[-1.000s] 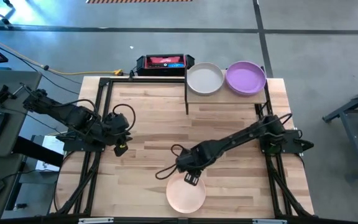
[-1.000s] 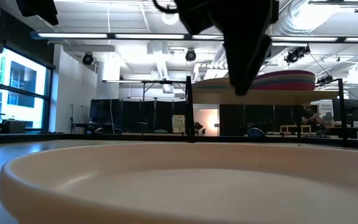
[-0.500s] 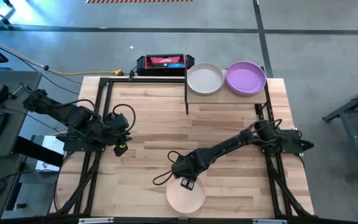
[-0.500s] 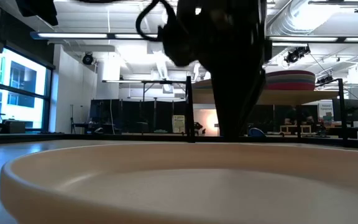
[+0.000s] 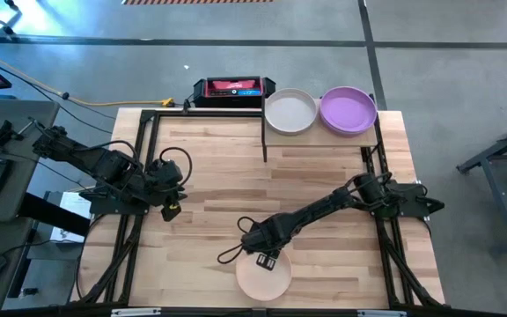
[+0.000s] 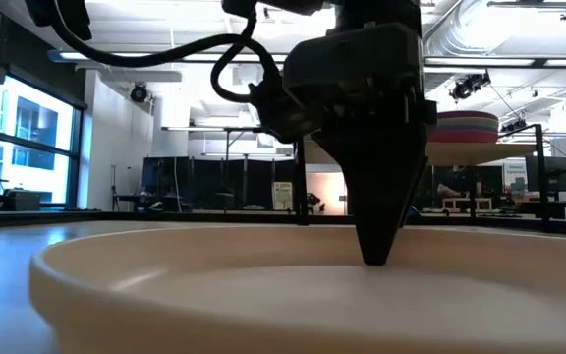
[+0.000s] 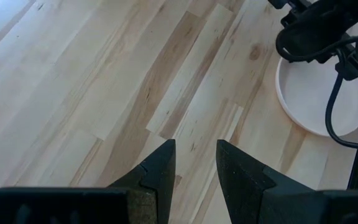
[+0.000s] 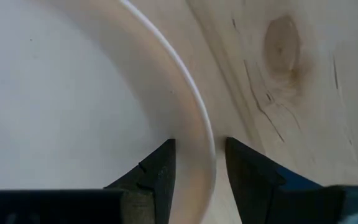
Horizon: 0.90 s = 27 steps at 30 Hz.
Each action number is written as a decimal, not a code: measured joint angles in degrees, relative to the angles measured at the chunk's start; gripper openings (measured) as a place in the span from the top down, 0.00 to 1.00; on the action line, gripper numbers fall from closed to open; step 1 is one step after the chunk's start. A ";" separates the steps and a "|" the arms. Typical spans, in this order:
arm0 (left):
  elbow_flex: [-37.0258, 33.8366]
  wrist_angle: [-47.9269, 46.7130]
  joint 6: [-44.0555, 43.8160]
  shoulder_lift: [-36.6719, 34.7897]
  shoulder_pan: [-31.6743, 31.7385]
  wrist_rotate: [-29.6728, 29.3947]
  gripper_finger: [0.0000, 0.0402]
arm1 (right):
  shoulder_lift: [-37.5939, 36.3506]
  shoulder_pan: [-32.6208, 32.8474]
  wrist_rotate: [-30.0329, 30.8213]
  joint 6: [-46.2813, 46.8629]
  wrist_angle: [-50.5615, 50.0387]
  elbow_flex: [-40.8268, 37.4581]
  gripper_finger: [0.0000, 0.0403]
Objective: Place and stack plates onto a shelf
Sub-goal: Stack the light orange plate on top of the gray plate on the shelf
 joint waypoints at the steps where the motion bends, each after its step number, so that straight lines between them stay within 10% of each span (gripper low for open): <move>1: 0.00 0.00 0.00 0.00 0.00 -0.13 0.74 | 0.00 0.00 0.02 0.39 -0.09 0.00 0.71; 11: 0.00 0.01 -0.02 0.00 0.00 -0.95 0.74 | 0.02 -0.85 -5.40 1.06 -0.44 0.00 0.99; 27: 0.00 0.06 0.00 0.00 0.00 -1.41 0.74 | -1.33 -1.72 -8.42 0.37 -6.57 0.00 1.00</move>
